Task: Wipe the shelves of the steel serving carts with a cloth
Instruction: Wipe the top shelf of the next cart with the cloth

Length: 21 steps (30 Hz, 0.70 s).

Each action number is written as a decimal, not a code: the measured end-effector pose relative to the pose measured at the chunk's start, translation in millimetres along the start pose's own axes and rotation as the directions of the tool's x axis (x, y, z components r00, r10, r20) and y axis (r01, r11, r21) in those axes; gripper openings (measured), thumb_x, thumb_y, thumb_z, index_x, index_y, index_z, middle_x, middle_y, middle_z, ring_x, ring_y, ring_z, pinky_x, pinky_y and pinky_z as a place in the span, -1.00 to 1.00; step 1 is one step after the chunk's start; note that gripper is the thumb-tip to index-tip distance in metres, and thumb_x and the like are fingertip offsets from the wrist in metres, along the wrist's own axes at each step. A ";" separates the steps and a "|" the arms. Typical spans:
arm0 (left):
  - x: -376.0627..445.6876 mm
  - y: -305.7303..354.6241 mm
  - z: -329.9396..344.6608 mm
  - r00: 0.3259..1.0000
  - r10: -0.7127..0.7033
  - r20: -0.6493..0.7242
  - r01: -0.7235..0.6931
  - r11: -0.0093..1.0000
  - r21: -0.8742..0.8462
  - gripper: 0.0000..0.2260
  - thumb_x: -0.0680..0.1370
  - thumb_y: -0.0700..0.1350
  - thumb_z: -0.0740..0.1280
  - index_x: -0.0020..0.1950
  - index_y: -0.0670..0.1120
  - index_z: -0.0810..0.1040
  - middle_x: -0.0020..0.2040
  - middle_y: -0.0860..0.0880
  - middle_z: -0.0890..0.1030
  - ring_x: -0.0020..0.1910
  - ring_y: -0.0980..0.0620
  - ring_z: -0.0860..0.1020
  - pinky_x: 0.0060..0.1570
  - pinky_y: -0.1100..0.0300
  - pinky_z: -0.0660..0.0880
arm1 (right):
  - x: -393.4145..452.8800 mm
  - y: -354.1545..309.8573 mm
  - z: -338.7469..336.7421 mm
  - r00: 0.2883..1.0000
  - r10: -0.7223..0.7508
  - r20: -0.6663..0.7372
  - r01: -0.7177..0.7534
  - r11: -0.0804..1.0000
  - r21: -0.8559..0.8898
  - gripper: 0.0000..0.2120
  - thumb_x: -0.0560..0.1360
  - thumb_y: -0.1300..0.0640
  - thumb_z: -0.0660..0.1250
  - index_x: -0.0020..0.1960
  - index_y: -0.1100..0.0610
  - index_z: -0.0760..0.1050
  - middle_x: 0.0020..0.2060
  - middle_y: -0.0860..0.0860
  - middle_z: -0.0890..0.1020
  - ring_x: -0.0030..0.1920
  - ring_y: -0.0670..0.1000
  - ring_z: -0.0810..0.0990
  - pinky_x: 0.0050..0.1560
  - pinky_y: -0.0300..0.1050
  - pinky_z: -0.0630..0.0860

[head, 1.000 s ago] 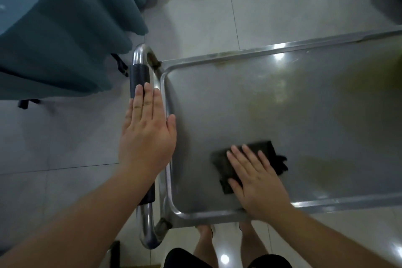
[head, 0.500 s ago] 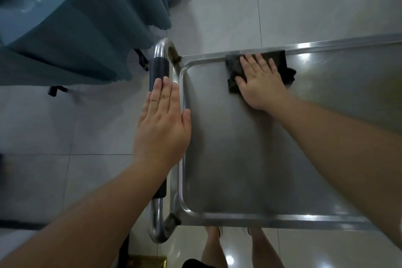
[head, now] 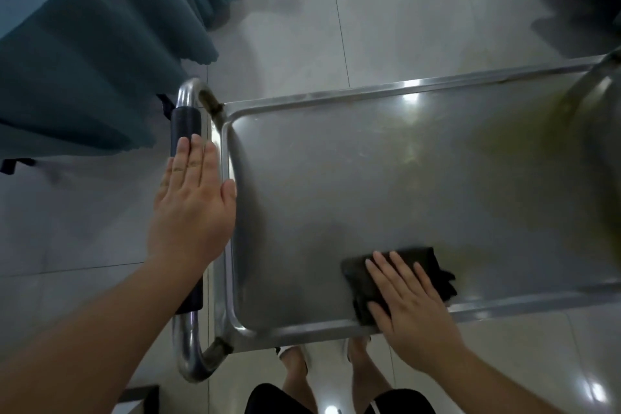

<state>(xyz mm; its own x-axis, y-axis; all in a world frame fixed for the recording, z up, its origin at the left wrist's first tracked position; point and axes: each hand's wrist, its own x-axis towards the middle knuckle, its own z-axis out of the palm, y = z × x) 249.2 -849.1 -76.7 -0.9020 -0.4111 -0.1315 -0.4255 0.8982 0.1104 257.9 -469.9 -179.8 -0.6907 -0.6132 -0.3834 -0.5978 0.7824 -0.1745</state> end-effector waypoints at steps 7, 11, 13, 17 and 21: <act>2.0 0.6 1.3 1.000 -0.021 -0.019 0.021 1.000 0.021 -0.42 0.76 0.10 -0.04 0.73 -0.12 -0.05 0.73 -0.07 -0.10 0.69 0.07 -0.23 0.61 0.13 -0.30 | 181.6 49.5 -74.3 0.991 0.058 -0.119 -0.048 0.995 0.084 -0.32 0.62 -0.20 0.01 0.63 0.11 0.27 0.61 0.08 0.32 0.61 0.15 0.25 0.60 0.19 0.04; 2.3 1.8 1.3 0.999 -0.028 -0.027 0.029 0.999 0.027 -0.43 0.77 0.10 -0.04 0.73 -0.10 -0.06 0.74 -0.06 -0.10 0.69 0.08 -0.22 0.62 0.12 -0.28 | 279.4 76.1 -125.2 0.996 0.089 -0.012 -0.088 0.995 0.037 -0.32 0.66 -0.25 -0.13 0.71 0.02 -0.05 0.69 -0.03 -0.01 0.68 0.03 -0.06 0.62 0.10 -0.20; 2.5 1.9 1.3 0.999 -0.035 -0.031 0.036 0.999 0.024 -0.43 0.77 0.10 -0.04 0.73 -0.10 -0.05 0.74 -0.06 -0.09 0.69 0.08 -0.21 0.63 0.10 -0.25 | 300.4 81.4 -138.9 0.998 0.061 0.020 -0.061 0.998 0.013 -0.35 0.70 -0.23 -0.11 0.71 -0.01 -0.13 0.69 -0.07 -0.10 0.67 -0.01 -0.15 0.63 0.08 -0.23; 1.8 1.2 1.1 0.999 -0.047 -0.026 0.047 0.999 0.021 -0.43 0.77 0.11 -0.06 0.73 -0.08 -0.05 0.74 -0.04 -0.10 0.69 0.09 -0.20 0.65 0.07 -0.20 | 276.3 75.2 -130.5 0.997 0.073 0.022 -0.074 0.996 0.040 -0.34 0.70 -0.23 -0.08 0.71 0.01 -0.11 0.69 -0.06 -0.09 0.67 0.00 -0.16 0.63 0.09 -0.26; 0.7 1.3 1.5 0.999 -0.044 -0.023 0.044 0.999 0.006 -0.43 0.77 0.12 -0.07 0.73 -0.08 -0.05 0.74 -0.04 -0.09 0.69 0.08 -0.19 0.65 0.05 -0.19 | 182.6 70.4 -84.9 0.998 0.003 -0.065 0.000 0.999 0.038 -0.31 0.64 -0.24 -0.05 0.69 0.06 0.10 0.68 0.01 0.12 0.67 0.05 0.02 0.62 0.07 -0.17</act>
<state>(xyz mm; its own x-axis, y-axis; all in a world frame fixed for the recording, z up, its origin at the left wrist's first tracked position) 248.2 -848.0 -78.0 -0.8839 -0.4537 -0.1131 -0.4644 0.8802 0.0984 55.2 -536.0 -185.1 -0.7173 -0.6168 -0.3240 -0.5816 0.7861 -0.2090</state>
